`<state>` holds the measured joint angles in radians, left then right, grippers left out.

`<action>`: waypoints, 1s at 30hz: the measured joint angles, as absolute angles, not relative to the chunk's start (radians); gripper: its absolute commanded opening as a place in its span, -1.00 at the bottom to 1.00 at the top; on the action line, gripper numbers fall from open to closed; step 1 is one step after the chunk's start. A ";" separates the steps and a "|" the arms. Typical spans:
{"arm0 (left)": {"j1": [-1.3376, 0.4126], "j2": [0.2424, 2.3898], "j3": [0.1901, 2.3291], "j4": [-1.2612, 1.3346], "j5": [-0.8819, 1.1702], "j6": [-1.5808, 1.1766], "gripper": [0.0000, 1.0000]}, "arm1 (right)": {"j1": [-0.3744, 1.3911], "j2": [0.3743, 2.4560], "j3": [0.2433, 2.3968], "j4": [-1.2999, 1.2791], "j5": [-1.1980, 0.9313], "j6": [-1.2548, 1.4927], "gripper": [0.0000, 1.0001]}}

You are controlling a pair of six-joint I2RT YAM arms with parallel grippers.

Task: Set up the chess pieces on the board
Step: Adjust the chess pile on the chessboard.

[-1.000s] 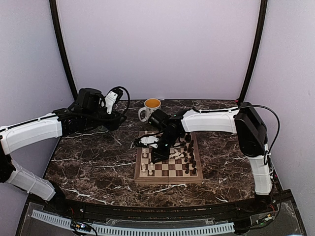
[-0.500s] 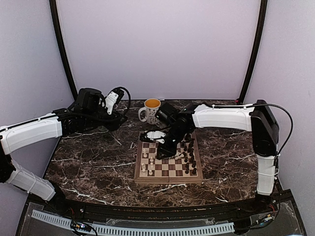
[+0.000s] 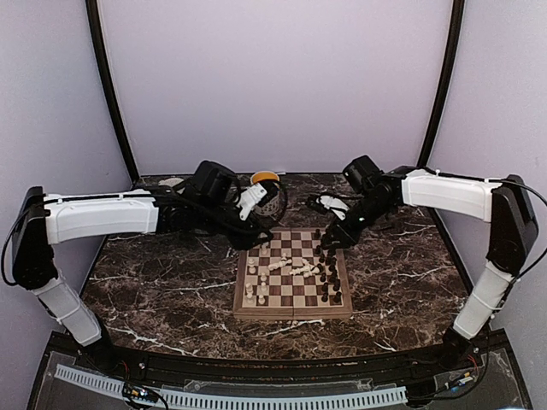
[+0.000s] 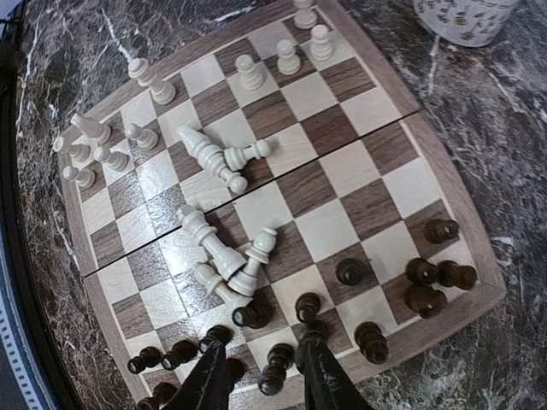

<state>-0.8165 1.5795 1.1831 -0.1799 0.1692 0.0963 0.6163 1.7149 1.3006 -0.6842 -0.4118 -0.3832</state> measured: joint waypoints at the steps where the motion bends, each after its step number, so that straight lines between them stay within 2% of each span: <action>1: -0.839 1.620 1.212 -0.189 0.175 0.103 -0.12 | 0.599 1.698 1.285 -0.674 -0.419 -0.380 -0.38; 7: -0.916 1.840 1.356 -0.257 0.191 0.158 -0.17 | 0.537 1.596 1.161 -0.580 -0.453 -0.345 -0.37; 14: -0.940 1.975 1.443 -0.287 0.185 0.197 -0.19 | 0.505 1.555 1.112 -0.528 -0.467 -0.326 -0.37; 24: -0.940 2.057 1.519 -0.291 0.171 0.236 -0.31 | 0.485 1.527 1.098 -0.498 -0.474 -0.320 -0.37; 30: -0.940 2.080 1.528 -0.298 0.184 0.245 -0.29 | 0.477 1.527 1.097 -0.494 -0.475 -0.321 -0.37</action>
<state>-0.9401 2.0800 1.5280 -0.2981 0.1844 0.2447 0.4774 1.5269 1.0969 -0.4938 -0.4751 -0.3206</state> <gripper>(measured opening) 0.348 0.313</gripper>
